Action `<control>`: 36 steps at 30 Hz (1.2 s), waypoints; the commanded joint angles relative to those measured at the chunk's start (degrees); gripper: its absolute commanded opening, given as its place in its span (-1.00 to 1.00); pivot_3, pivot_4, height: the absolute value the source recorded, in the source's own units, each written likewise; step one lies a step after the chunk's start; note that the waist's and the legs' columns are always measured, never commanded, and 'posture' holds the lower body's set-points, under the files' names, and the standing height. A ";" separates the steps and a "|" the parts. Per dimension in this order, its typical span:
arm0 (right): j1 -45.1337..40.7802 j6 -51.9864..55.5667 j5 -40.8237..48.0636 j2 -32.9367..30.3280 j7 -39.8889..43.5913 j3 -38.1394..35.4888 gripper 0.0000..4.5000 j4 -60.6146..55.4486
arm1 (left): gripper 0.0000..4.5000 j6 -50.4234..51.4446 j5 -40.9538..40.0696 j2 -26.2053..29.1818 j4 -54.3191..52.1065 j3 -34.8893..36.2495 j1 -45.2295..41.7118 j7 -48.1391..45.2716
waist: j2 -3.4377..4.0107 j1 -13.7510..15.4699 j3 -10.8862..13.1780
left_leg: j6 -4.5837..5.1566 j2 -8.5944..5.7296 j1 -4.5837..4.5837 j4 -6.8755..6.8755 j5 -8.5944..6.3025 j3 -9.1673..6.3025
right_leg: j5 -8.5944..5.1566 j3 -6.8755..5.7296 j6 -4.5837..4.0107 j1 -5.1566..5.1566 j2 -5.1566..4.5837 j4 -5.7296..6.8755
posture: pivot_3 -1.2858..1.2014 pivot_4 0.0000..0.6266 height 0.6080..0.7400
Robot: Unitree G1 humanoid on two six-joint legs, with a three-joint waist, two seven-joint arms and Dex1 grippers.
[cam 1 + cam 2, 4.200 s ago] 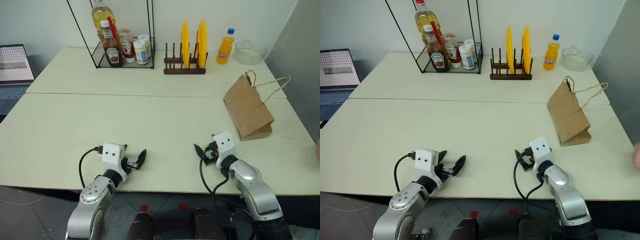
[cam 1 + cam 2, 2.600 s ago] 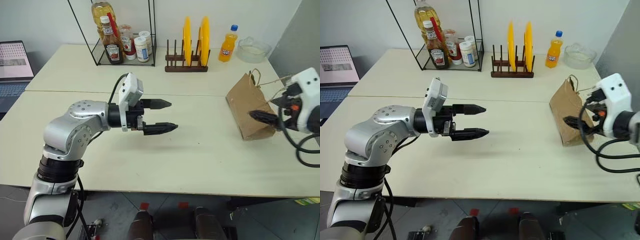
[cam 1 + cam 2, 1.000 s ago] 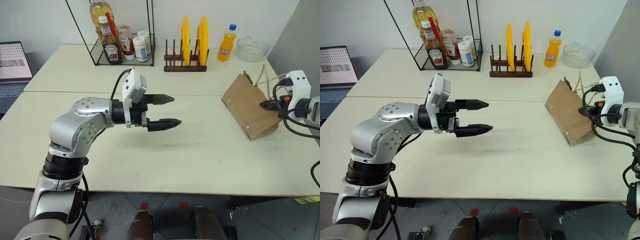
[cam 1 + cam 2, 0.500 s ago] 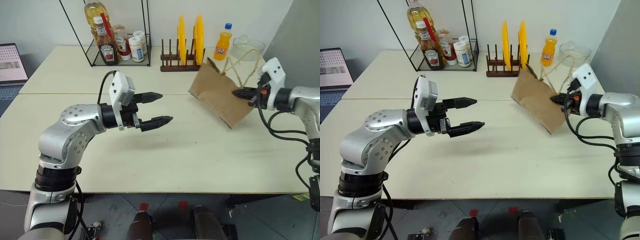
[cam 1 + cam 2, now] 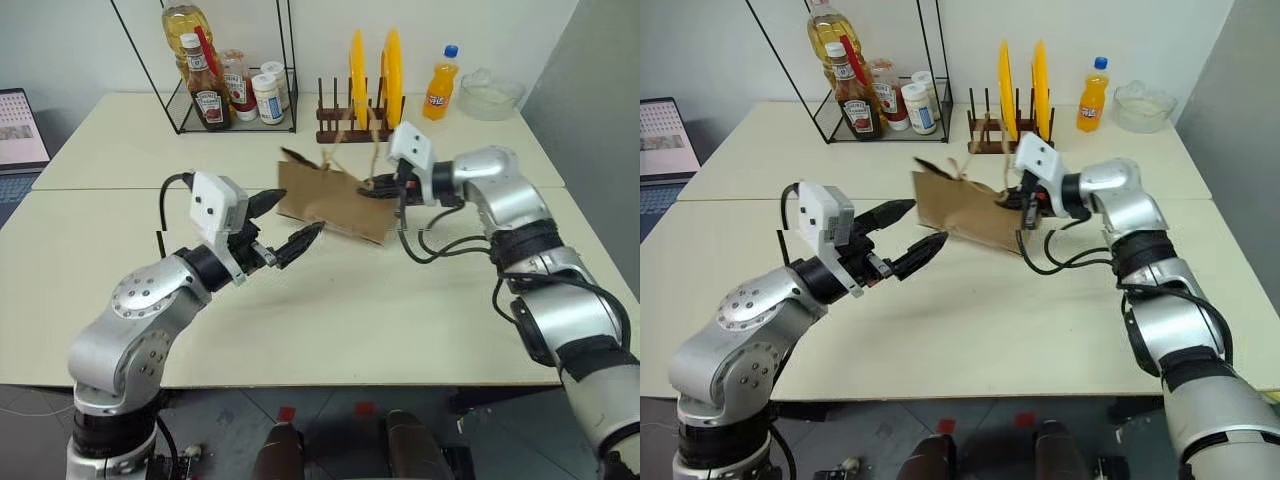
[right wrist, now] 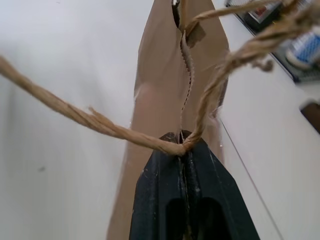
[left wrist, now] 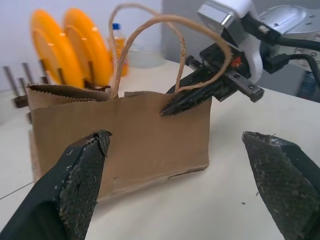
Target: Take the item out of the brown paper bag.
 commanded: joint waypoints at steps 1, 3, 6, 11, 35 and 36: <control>-5.20 -9.06 -3.07 2.89 1.76 -0.23 -0.98 9.32 | 1.00 -1.41 1.15 -1.15 -6.07 3.33 5.72 4.52 | 0.00 0.15 0.00 | 0.00 0.00 0.01 0.00 0.00 0.01 | 0.00 0.01 0.00 0.00 0.00 0.01 | 0.03 -0.52 1.00; -7.09 -12.75 -5.32 4.61 1.06 0.29 -0.98 14.52 | 1.00 -2.07 1.85 -1.74 -8.25 4.26 8.77 6.58 | -0.01 0.34 0.00 | 0.00 0.00 0.01 0.00 0.00 -0.01 | 0.00 -0.01 -0.01 0.01 0.00 0.02 | 0.03 -0.52 1.00; -9.39 -16.24 -8.36 6.64 -0.82 0.43 -0.98 20.06 | 1.00 -2.82 3.70 -2.14 -10.08 4.33 11.23 9.02 | 0.00 0.44 0.00 | 0.00 0.00 0.01 0.01 0.00 -0.01 | 0.01 -0.02 -0.02 0.01 0.00 0.06 | 0.03 -0.52 1.00; -11.08 -18.51 -11.96 9.44 -4.68 -0.09 -0.98 25.12 | 1.00 -4.18 6.59 -3.79 -12.39 4.70 15.01 13.03 | 0.00 0.24 0.00 | 0.00 0.00 0.07 -0.02 0.00 0.00 | 0.00 0.00 -0.03 0.00 0.00 0.11 | 0.03 -0.52 1.00; -3.83 -6.39 -5.03 -0.45 1.77 -11.98 0.98 10.08 | 1.00 -3.17 -0.52 7.06 1.16 11.32 8.03 1.71 | 0.00 0.15 0.00 | 0.04 -0.01 0.10 -0.02 -0.02 0.00 | 0.00 0.01 -0.03 0.03 0.01 0.13 | 0.03 -0.52 1.00; -0.94 -2.35 -3.44 -1.14 1.29 -13.00 0.98 4.04 | 1.00 -3.69 -0.45 8.42 3.51 11.59 6.81 0.41 | -0.02 0.22 -0.01 | 0.08 -0.01 0.10 -0.02 -0.05 0.01 | 0.00 0.02 -0.03 0.04 0.01 0.13 | 0.03 -0.52 1.00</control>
